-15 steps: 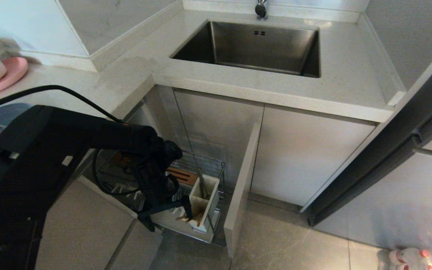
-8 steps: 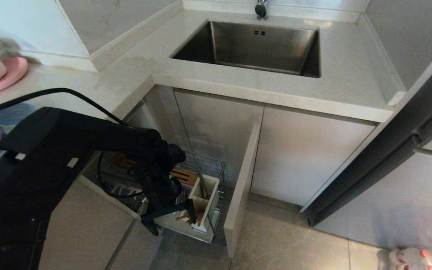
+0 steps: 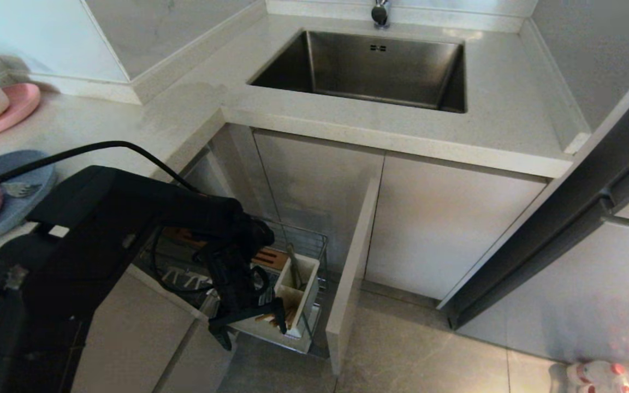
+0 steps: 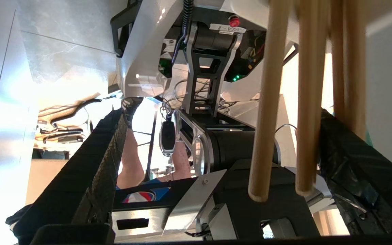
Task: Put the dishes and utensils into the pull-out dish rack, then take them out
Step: Take the chopsticks out of the cupboard
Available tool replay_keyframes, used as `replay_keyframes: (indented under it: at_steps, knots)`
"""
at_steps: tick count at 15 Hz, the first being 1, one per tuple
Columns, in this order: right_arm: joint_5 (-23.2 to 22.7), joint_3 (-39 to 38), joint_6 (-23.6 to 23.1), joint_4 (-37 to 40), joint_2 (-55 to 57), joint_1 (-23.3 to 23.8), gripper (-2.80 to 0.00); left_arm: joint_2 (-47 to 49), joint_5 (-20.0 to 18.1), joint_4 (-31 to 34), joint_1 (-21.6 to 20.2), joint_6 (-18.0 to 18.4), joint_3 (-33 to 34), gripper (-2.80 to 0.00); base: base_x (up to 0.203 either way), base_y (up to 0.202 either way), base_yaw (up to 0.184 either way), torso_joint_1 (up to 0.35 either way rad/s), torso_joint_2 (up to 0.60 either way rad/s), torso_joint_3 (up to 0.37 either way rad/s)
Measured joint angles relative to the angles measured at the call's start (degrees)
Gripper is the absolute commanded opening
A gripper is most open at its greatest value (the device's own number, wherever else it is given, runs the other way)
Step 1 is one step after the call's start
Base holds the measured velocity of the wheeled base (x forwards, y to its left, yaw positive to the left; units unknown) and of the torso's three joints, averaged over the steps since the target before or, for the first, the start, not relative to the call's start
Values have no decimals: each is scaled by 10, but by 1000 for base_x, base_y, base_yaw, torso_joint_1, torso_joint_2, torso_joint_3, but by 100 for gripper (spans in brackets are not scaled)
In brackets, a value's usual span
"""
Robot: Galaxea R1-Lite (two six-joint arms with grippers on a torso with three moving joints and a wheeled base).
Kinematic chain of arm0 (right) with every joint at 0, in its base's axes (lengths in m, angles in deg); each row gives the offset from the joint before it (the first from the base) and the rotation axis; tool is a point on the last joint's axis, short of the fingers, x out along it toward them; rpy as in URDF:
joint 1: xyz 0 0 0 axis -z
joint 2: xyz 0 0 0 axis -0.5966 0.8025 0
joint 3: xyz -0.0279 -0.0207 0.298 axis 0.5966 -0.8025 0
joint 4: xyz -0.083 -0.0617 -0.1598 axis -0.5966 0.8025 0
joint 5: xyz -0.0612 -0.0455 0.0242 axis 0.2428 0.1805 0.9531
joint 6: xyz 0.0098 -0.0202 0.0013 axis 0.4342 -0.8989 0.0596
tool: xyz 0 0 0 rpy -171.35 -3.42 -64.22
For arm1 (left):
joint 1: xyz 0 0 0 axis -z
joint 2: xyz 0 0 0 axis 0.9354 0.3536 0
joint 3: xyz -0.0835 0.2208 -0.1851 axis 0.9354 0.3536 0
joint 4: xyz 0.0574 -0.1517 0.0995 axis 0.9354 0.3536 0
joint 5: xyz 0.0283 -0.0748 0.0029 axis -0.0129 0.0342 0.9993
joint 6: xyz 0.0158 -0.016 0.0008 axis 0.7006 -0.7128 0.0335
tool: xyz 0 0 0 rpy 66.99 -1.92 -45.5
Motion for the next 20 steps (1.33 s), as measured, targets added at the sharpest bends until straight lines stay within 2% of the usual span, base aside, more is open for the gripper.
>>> replay_keyframes:
  at_steps: [7,14,20]
  knots:
    - [0,0,0,0,0,0,-280,16,0,-1,1,-1,-12,0,0,0,0,0,0,0]
    - [0,0,0,0,0,0,-280,30,2,-48,1,-19,-12,0,0,0,0,0,0,0]
    - [0,0,0,0,0,0,-280,41,1,-48,-1,-19,-24,0,0,0,0,0,0,0]
